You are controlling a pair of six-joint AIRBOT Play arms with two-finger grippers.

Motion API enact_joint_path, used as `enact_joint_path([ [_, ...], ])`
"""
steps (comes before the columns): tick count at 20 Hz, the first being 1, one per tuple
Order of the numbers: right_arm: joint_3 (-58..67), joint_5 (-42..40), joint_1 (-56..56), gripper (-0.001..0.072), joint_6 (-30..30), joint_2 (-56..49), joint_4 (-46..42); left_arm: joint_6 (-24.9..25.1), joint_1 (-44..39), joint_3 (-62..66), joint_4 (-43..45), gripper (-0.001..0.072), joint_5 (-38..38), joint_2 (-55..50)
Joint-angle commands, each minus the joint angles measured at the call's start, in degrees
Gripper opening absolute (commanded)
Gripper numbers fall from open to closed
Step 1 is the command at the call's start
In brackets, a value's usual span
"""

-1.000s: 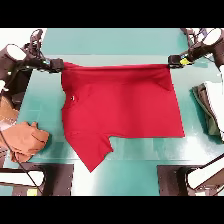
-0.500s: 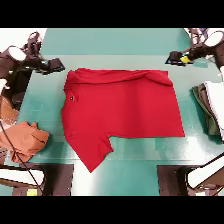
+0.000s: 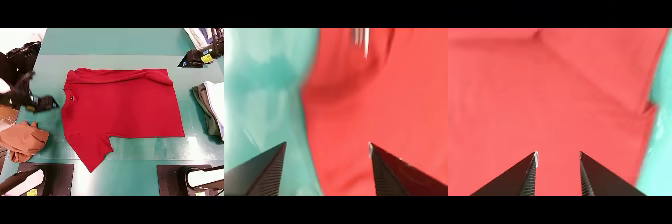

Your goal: Fold the shirts.

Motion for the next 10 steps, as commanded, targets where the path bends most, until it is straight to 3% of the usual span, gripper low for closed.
enact_joint_path([
  [1, -9.2, -1.0, -0.5, 0.0305, -0.4, 7.4, 0.0, -0.5, 0.4, -16.3, -0.3, 0.0609, -0.8, 9.9],
  [10, -36.2, -11.1, -6.0, 0.0306, -0.3, 25.7, 0.2, 4.1, 0.3, -28.3, -10.6, 0.0608, 5.6, 12.5],
])
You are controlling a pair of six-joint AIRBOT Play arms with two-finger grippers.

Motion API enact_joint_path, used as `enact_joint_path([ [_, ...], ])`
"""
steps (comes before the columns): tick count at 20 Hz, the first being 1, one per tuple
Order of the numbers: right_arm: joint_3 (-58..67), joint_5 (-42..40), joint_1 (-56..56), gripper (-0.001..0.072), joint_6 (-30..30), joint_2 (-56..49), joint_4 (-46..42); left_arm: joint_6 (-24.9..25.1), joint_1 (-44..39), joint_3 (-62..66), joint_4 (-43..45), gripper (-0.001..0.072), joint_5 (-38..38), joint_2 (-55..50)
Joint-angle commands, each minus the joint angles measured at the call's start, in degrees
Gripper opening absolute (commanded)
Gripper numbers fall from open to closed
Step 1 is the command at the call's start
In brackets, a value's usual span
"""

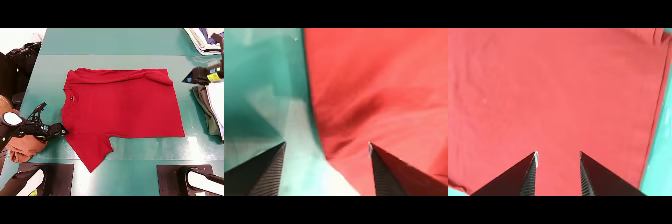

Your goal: Fold the shirts.

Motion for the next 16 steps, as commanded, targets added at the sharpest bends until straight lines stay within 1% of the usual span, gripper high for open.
enact_joint_path([
  [1, -8.7, -3.5, -2.6, 0.0306, 0.1, 6.6, 0.2, 1.9, 0.0, -3.7, -3.9, 0.0608, 3.1, 0.5],
  [4, -13.9, -4.2, -4.8, 0.0306, 0.3, 10.3, 0.2, 3.3, 0.0, -4.1, -7.1, 0.0607, 4.4, 0.5],
  [5, -15.8, -4.1, -5.6, 0.0306, 0.3, 11.5, 0.2, 3.5, 0.0, -4.1, -8.1, 0.0562, 4.4, 0.5],
  [6, -17.7, -4.1, -6.4, 0.0306, 0.3, 12.4, 0.2, 5.2, 0.0, -4.1, -8.5, 0.0388, 4.2, 0.5],
  [7, -19.9, -4.1, -7.4, 0.0306, 0.3, 13.6, 0.2, 6.9, 0.0, -4.1, -9.0, 0.0264, 3.9, 0.5],
  [8, -22.0, -4.1, -8.6, 0.0306, 0.3, 14.5, 0.1, 7.0, 0.0, -4.1, -9.1, 0.0246, 3.5, 0.5],
  [9, -24.4, -4.0, -10.1, 0.0306, 0.3, 15.6, 0.1, 6.9, 0.0, -4.1, -9.0, 0.0244, 3.5, 0.5],
  [10, -26.8, -3.9, -11.8, 0.0306, 0.3, 16.6, 0.1, 7.0, 0.0, -4.1, -9.3, 0.0152, 3.5, 0.5],
  [11, -29.2, -3.5, -13.9, 0.0310, 0.2, 17.4, 0.0, 7.8, 0.0, -4.0, -9.5, 0.0031, 3.5, 0.5],
  [12, -31.5, -3.2, -16.2, 0.0355, 0.2, 18.1, 0.0, 7.8, 0.0, -3.3, -9.5, 0.0024, 3.1, 0.5],
  [13, -34.0, -2.6, -18.9, 0.0468, 0.2, 18.7, -0.4, 7.8, 0.0, -1.9, -9.5, 0.0024, 2.4, 0.5],
  [14, -36.3, -2.1, -21.7, 0.0530, 0.1, 19.1, -0.5, 7.8, 0.0, 0.0, -9.4, 0.0024, 1.9, 0.5],
  [16, -41.2, -1.7, -27.5, 0.0518, 0.0, 19.0, -0.5, 7.8, 0.0, 4.7, -9.2, 0.0024, 1.4, 0.5],
])
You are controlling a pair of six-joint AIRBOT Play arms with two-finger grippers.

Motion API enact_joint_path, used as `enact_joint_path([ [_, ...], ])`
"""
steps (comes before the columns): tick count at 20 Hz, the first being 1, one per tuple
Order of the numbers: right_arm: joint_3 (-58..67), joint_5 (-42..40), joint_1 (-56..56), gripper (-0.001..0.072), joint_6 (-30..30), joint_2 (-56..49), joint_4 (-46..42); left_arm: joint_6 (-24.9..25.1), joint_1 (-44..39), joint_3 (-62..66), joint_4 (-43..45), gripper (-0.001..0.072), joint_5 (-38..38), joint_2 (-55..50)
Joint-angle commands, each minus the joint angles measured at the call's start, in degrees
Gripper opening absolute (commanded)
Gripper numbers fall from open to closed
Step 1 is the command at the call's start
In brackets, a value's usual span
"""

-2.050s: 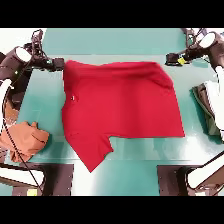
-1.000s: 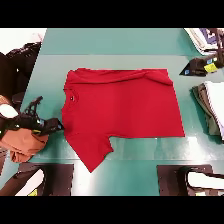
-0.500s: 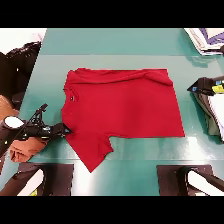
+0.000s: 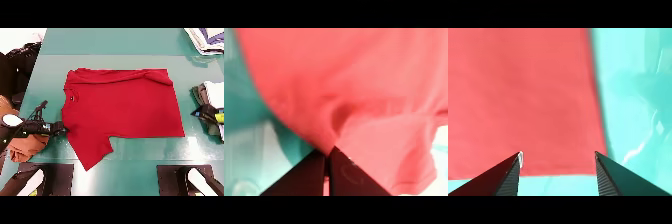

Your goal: Fold the shirts.

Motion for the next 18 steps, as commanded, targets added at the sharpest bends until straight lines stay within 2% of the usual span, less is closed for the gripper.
enact_joint_path([
  [1, -8.9, 0.4, -9.4, 0.0490, -0.2, 1.0, -0.1, 0.5, 0.0, 6.7, -0.3, 0.0024, -1.1, 0.1],
  [2, -11.2, -0.7, -11.0, 0.0437, -0.2, 1.0, -0.1, 0.5, 0.0, 8.5, -0.3, 0.0024, -1.3, 0.1],
  [6, -18.7, -4.2, -10.7, 0.0437, -0.2, 1.0, 0.4, 0.5, 0.0, 10.9, -0.2, 0.0024, -1.3, 0.0],
  [12, -21.8, -8.2, -2.3, 0.0437, -0.2, 1.0, 0.7, 0.5, 0.0, 10.9, -0.1, 0.0025, -1.3, 0.0],
  [16, -21.8, -9.7, 1.4, 0.0436, -0.2, -2.5, 6.1, 0.5, 0.0, 10.9, -0.1, 0.0025, -1.4, 0.0],
  [17, -21.8, -9.3, 2.3, 0.0423, -0.2, -4.4, 6.4, 0.5, 0.0, 10.9, -0.1, 0.0024, -1.7, 0.0],
  [18, -21.8, -8.7, 3.5, 0.0284, -0.3, -6.0, 6.3, 0.5, 0.0, 10.9, -0.1, 0.0024, -2.1, 0.0],
])
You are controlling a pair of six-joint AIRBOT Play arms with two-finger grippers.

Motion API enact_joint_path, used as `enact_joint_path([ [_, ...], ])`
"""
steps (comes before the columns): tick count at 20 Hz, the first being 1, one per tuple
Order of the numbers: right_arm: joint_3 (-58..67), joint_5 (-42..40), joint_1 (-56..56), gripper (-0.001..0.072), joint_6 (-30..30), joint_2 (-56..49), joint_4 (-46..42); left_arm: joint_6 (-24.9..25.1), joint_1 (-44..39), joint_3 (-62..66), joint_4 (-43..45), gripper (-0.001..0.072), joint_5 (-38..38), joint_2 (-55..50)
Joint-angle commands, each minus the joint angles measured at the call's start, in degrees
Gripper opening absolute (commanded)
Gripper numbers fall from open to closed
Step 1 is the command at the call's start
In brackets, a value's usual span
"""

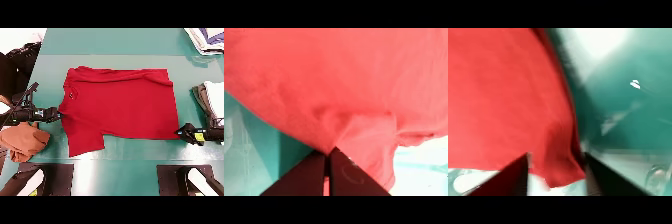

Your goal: Fold the shirts.

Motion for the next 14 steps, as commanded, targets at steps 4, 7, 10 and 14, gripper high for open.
enact_joint_path([
  [4, 0.9, 1.2, 7.8, 0.0051, -1.1, -5.6, 1.1, 0.0, 0.0, 0.2, 0.0, 0.0023, -2.5, 0.1],
  [7, 8.6, 3.5, 10.4, 0.0021, -0.8, -1.9, 1.2, -0.7, 0.0, 5.2, 0.0, 0.0023, -4.5, 0.4],
  [10, 23.0, 3.2, 11.5, 0.0021, 2.0, 4.4, 1.3, -2.7, 0.0, 19.8, 0.0, 0.0024, -6.5, 1.4],
  [14, 47.8, -0.9, 11.5, 0.0021, 2.6, 9.6, 1.1, -5.0, 0.0, 48.0, 0.0, 0.0024, -6.4, 1.6],
])
